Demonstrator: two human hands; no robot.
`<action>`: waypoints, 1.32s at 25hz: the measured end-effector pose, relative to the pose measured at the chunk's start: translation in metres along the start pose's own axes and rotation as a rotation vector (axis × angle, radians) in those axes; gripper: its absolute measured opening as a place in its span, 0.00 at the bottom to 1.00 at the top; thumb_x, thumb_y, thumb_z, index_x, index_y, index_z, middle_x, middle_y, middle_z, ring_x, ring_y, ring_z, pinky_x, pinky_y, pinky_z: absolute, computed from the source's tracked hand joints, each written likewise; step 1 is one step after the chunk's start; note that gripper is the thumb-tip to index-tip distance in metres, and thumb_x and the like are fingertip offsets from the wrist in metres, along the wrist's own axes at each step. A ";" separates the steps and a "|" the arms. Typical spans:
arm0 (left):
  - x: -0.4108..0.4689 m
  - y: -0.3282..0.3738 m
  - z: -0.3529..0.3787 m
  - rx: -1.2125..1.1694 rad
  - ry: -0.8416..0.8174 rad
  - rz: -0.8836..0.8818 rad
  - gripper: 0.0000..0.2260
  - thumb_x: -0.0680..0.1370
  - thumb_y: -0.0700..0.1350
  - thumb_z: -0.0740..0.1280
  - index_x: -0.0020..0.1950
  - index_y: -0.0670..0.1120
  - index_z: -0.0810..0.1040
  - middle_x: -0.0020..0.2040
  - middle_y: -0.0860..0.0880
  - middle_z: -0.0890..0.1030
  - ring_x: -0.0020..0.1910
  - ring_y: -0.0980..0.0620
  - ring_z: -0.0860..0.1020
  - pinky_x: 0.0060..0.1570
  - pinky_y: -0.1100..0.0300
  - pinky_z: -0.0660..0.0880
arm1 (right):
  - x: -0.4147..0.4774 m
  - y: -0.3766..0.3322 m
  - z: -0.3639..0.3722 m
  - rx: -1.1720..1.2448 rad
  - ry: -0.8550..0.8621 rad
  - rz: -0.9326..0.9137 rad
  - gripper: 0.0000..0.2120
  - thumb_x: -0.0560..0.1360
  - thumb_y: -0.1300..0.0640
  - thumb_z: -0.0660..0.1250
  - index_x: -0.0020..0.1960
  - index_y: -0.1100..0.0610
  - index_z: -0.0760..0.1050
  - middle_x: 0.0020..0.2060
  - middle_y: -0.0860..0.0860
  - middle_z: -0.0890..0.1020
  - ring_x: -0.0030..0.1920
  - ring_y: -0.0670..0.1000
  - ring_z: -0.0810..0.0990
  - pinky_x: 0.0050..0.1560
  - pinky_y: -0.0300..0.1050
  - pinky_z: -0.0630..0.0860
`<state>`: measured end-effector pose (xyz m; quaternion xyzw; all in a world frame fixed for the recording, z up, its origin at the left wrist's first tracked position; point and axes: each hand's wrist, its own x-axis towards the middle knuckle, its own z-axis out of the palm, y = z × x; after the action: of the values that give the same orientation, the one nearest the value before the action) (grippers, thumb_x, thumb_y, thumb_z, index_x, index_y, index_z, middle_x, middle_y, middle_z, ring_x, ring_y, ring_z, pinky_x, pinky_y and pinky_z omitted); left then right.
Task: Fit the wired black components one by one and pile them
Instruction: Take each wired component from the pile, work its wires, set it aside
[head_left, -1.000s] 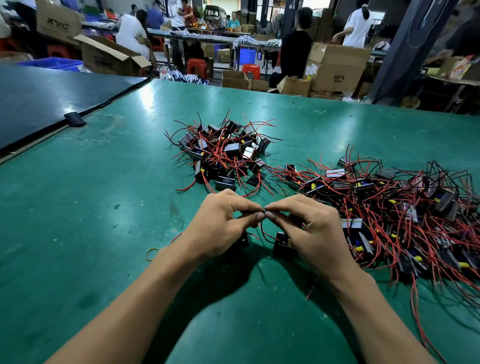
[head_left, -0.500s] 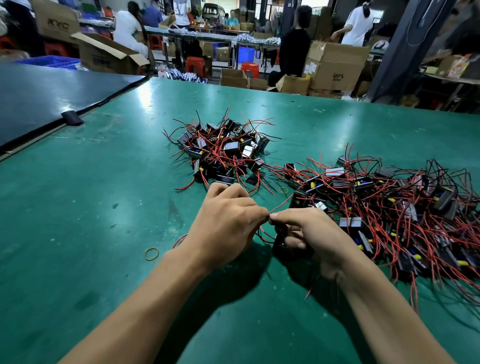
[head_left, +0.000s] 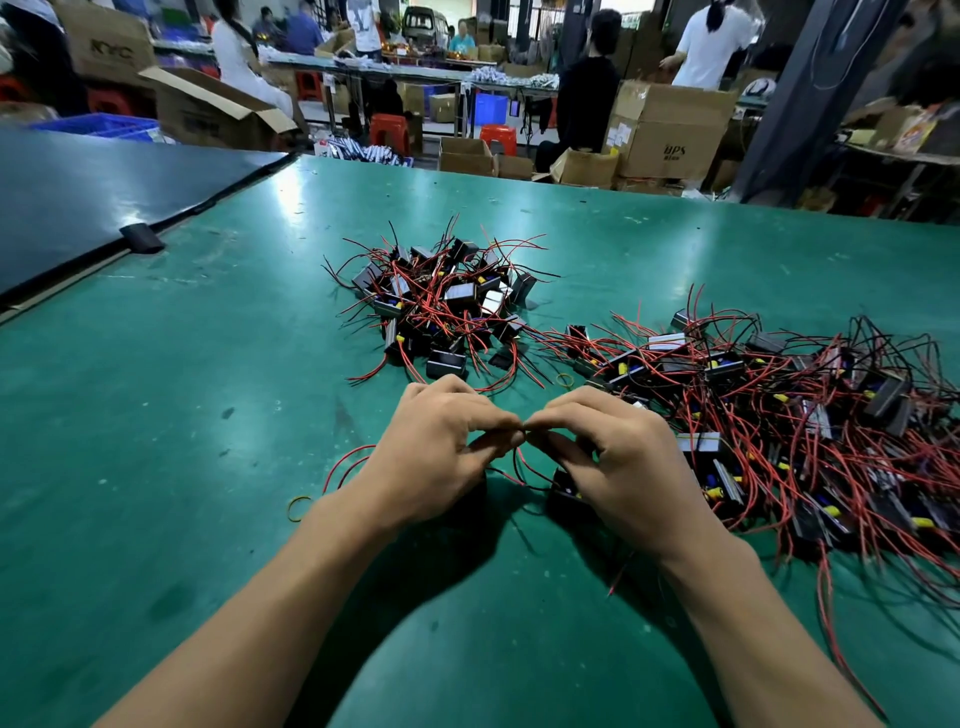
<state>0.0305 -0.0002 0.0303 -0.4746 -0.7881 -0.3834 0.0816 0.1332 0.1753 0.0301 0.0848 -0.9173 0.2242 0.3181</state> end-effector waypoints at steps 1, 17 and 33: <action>0.000 0.000 0.000 0.003 -0.002 0.001 0.05 0.77 0.52 0.70 0.48 0.54 0.86 0.36 0.59 0.81 0.46 0.53 0.72 0.51 0.49 0.66 | 0.000 -0.001 -0.001 0.006 -0.010 0.008 0.04 0.77 0.56 0.71 0.51 0.54 0.83 0.45 0.46 0.82 0.40 0.49 0.80 0.38 0.52 0.78; 0.002 0.006 -0.012 -0.099 -0.082 0.052 0.05 0.76 0.43 0.72 0.48 0.44 0.86 0.34 0.58 0.78 0.39 0.53 0.72 0.45 0.68 0.67 | 0.004 -0.005 0.003 0.156 0.016 0.031 0.05 0.73 0.63 0.76 0.48 0.57 0.85 0.40 0.48 0.83 0.40 0.46 0.81 0.40 0.41 0.76; -0.002 0.006 -0.003 0.199 0.064 0.112 0.06 0.77 0.49 0.69 0.47 0.52 0.85 0.37 0.56 0.82 0.43 0.49 0.76 0.44 0.51 0.69 | 0.008 -0.016 0.009 0.482 -0.138 0.631 0.09 0.80 0.55 0.67 0.41 0.54 0.80 0.29 0.42 0.78 0.29 0.38 0.71 0.33 0.30 0.66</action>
<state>0.0359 -0.0020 0.0347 -0.4948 -0.7916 -0.3129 0.1748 0.1266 0.1572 0.0349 -0.1141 -0.8386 0.5133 0.1420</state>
